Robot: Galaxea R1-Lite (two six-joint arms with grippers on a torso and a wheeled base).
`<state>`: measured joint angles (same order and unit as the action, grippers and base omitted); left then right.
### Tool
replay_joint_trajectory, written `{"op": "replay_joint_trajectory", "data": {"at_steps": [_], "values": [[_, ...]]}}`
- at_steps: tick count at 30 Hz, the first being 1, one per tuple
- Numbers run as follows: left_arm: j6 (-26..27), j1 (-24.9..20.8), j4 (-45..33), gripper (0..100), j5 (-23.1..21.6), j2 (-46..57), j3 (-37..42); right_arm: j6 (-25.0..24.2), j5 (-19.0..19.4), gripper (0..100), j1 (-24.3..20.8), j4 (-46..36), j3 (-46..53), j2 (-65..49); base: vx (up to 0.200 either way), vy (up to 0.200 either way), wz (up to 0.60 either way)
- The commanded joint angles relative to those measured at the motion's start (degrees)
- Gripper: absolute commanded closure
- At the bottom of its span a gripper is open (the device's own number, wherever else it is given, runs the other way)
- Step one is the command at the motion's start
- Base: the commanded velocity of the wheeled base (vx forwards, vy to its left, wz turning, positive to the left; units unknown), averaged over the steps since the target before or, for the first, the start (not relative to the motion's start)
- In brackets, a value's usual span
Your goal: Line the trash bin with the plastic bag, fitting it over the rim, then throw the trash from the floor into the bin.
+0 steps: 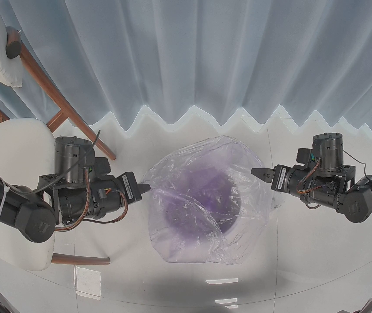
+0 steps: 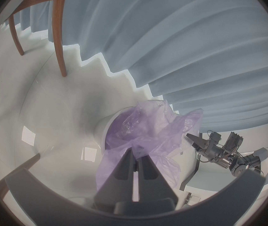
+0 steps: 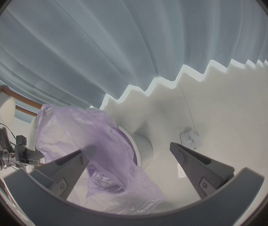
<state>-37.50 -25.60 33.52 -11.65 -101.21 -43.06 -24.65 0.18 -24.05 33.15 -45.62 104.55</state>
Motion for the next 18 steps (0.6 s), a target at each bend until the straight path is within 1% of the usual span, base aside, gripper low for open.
{"op": "replay_joint_trajectory", "data": {"at_steps": [1, 3, 4, 5, 6, 8, 10, 14, 18], "values": [[-0.03, 0.38, 0.23, 100, -0.04, -2.42, -1.85, 0.04, -0.01, 0, -0.29, 0.60, -0.44, 2.94, 0.000, 0.000, 0.00], [-0.03, 0.64, 0.23, 100, -0.04, -2.77, -2.21, 0.04, -0.01, 0, -0.21, 1.48, -0.79, 3.56, 0.000, 0.000, 0.00], [-0.03, 1.25, 0.23, 100, -0.12, -3.74, -3.26, -0.14, -0.01, 0, -0.12, 4.12, -1.14, 4.88, 0.000, 0.000, 0.00], [-0.03, 1.34, 0.31, 100, -0.12, -3.91, -3.44, -0.14, -0.01, 100, -0.12, 4.56, -1.14, 5.05, 0.000, 0.000, 0.00], [-0.21, 1.61, 0.40, 100, -0.12, -5.05, -4.67, -0.05, -0.01, 100, -0.21, 7.11, -0.96, 6.37, 0.000, 0.000, 0.00], [-0.21, 1.87, 1.02, 100, -0.04, -6.11, -6.16, 0.04, -0.01, 100, -0.29, 9.13, -1.23, 6.99, 0.000, 0.000, 0.00], [-0.29, 1.87, 1.46, 100, -0.04, -6.37, -6.78, 0.04, -0.01, 100, -0.29, 9.39, -1.49, 6.99, 0.000, 0.000, 0.00], [-0.38, 2.05, 2.16, 100, 0.32, -7.87, -10.64, -0.05, 0.17, 100, 0.15, 9.04, -4.74, 7.69, 0.000, 0.000, 0.00], [-0.21, 3.54, 1.54, 100, 0.40, -11.91, -16.44, -0.05, 0.17, 100, 1.20, 8.87, -9.67, 11.73, 0.000, 0.000, 0.00]]}}
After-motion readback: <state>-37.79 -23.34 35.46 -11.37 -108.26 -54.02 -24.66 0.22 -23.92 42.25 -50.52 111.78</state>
